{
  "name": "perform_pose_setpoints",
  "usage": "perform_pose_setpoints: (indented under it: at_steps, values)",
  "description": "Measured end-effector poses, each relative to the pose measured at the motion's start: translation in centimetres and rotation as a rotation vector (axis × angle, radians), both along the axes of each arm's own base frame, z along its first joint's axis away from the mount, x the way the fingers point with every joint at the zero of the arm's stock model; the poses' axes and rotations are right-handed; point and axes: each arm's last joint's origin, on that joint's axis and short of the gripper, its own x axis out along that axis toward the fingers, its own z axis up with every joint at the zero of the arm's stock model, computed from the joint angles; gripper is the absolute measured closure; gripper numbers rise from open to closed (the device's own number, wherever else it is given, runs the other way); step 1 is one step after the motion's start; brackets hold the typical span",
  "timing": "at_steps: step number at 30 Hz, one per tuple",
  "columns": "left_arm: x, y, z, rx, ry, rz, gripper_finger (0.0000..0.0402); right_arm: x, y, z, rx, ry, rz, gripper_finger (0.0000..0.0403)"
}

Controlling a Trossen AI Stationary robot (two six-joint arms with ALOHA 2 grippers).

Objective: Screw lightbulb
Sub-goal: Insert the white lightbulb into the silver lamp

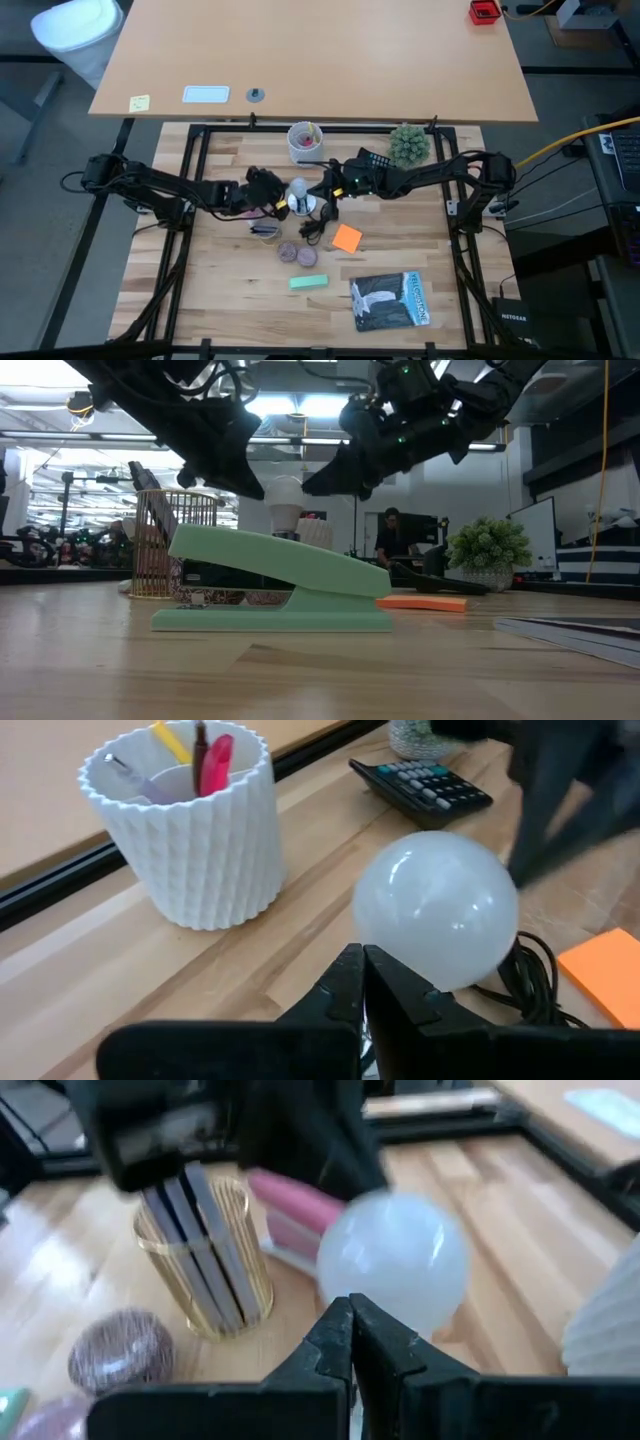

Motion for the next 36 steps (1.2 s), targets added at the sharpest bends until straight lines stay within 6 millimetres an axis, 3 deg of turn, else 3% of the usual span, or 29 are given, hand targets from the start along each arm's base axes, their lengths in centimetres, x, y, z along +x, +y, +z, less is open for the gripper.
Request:
perform_pose_setpoints:
  at_steps: [23, 36]
  values:
    - [0.0, 0.0, 0.0, 0.019, 0.007, 0.008, 0.0399, -0.1, -0.1, -0.1, -0.031, 0.026, -0.018, 0.0392]
    - [0.0, 0.0, 0.0, 0.019, 0.008, 0.007, 0.0398, -0.7, 0.0, 2.3, -0.086, -0.044, 0.006, 0.04]
